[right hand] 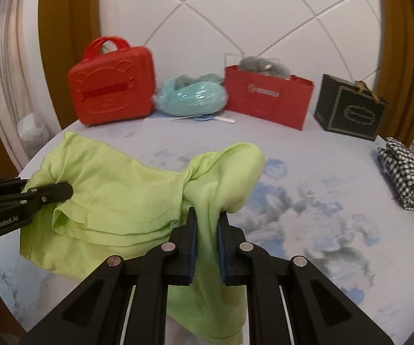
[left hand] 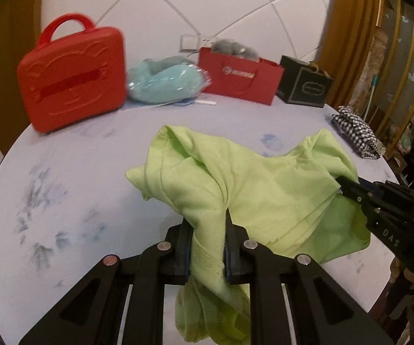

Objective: Fold clothes

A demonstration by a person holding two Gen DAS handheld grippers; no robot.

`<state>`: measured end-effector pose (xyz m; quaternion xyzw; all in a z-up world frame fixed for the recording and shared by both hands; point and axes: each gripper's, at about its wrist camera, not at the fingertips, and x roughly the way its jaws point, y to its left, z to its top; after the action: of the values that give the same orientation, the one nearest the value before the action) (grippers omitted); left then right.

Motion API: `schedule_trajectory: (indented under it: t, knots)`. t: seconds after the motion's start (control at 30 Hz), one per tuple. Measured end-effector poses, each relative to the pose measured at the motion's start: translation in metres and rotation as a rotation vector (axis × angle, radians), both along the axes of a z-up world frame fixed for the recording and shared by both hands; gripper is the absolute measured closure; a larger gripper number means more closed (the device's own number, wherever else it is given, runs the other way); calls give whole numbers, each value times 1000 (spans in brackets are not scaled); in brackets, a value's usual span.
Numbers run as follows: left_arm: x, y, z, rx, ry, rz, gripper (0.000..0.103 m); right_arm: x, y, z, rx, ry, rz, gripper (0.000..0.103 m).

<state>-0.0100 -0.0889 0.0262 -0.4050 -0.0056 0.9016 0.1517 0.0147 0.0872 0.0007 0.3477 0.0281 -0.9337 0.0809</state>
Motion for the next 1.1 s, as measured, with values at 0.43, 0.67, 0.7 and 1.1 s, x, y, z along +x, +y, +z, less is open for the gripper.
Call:
schedule_trajectory:
  t: [0.43, 0.67, 0.7, 1.1]
  knots:
    - [-14, 121, 19, 19, 28, -39, 88, -4, 110, 14, 47, 12, 17, 92]
    - [-28, 163, 25, 21, 36, -146, 88, 2, 145, 23, 65, 27, -85, 92]
    - [-29, 169, 25, 21, 37, -162, 88, 3, 150, 24, 65, 28, -101, 92]
    - [-47, 265, 31, 13, 43, -248, 88, 10, 228, 27, 62, 19, -197, 92]
